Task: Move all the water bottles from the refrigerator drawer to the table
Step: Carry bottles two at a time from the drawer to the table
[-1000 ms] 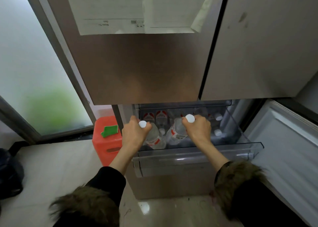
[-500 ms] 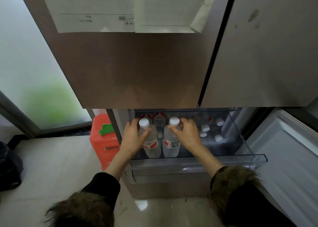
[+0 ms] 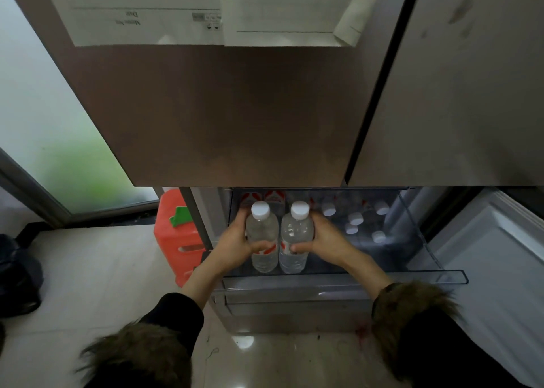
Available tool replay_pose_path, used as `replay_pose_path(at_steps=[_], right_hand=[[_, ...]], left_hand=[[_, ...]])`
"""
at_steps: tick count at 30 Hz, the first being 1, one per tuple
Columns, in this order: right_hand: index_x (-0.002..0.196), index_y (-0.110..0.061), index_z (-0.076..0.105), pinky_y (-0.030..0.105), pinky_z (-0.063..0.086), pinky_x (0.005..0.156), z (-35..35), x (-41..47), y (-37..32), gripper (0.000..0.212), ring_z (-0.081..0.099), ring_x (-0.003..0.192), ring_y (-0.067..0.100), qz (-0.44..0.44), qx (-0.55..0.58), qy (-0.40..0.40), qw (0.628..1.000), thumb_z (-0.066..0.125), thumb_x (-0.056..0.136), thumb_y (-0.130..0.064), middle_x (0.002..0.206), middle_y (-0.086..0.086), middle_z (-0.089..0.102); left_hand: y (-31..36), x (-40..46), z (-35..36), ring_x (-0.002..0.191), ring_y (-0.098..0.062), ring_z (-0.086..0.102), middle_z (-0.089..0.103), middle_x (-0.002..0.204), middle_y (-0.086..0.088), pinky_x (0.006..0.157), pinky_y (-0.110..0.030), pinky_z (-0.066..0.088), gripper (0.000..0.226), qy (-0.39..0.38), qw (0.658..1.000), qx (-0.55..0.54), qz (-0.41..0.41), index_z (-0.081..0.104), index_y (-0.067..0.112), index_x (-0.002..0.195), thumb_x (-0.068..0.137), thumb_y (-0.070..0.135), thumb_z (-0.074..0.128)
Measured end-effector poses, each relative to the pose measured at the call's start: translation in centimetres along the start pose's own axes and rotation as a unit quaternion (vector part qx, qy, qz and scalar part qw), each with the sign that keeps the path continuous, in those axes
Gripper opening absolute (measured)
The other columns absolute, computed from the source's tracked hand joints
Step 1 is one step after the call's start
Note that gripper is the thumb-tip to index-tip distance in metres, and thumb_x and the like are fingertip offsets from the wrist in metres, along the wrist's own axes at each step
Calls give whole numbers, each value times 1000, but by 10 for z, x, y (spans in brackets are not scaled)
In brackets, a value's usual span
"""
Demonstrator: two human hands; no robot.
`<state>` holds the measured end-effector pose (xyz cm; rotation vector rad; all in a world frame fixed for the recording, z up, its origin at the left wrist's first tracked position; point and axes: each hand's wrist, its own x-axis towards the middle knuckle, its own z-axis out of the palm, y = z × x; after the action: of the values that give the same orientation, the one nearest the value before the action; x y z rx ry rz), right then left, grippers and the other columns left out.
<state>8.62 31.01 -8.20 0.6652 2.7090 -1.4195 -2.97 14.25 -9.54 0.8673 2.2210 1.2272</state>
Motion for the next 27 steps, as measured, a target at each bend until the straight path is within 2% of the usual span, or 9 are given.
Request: replay_pose_path(at_steps=[2,3,8,10,14,18,20,23,27], right_hand=[[112,-26,46,34,48,90,5,3,3,64,54,104,12,-2,-42,25,999,83,60,-36,113,-6,54],[114,-25,46,35,48,91,6,2,2,66,53,105,12,-2,-48,31,998,83,60,-38,115,-5,54],[116,-20,49,32,48,88,15,-8,-7,62,55,106,15,-26,-30,77,996,83,64,-26,115,-2,57],[120,-20,49,34,47,93,16,-16,-15,67,53,111,15,-33,-5,107,994,84,63,-26,121,-1,56],[129,-22,46,34,41,101,9,-35,-34,77,47,115,11,-69,43,161,984,84,63,-29,129,-2,51],[133,-30,43,38,39,103,-1,-58,-59,78,44,122,13,-127,51,177,975,81,65,-35,133,-7,48],[133,-31,41,37,41,101,-6,-70,-74,79,45,122,13,-151,62,184,969,80,65,-37,133,-7,49],[129,-28,42,29,42,93,-16,-87,-104,73,49,111,9,-175,125,194,957,79,67,-33,124,-9,52],[127,-24,44,7,45,73,-25,-113,-146,66,53,96,-6,-234,211,147,938,77,70,-28,111,-14,54]], left_hand=[[2,-2,0,107,-13,54,52,113,11,81,-16,42,68,21,1000,16,8,38,26,121,68,20,81],[3,-2,-2,106,-12,53,53,114,9,80,-17,42,70,32,999,28,7,40,22,123,67,22,81],[8,-11,-6,108,-22,57,59,121,-6,81,-23,43,71,89,992,84,-10,45,11,125,66,28,82],[12,-19,-9,108,-21,58,60,121,-6,82,-23,45,69,102,990,98,9,46,11,124,67,29,81],[26,-41,-21,103,-7,50,57,126,-4,88,-23,42,73,128,988,81,33,44,14,129,67,29,80],[47,-71,-37,109,-9,54,57,127,0,95,-31,47,74,158,983,51,77,44,21,130,66,41,77],[62,-88,-46,109,-11,56,58,125,4,95,-32,48,77,200,975,17,95,45,23,130,63,48,75],[93,-113,-60,106,-7,59,59,121,8,91,-27,51,76,274,952,-72,117,46,22,130,63,48,72],[129,-151,-74,99,3,60,60,114,10,81,-14,51,57,364,914,-109,144,47,17,129,77,24,71]])
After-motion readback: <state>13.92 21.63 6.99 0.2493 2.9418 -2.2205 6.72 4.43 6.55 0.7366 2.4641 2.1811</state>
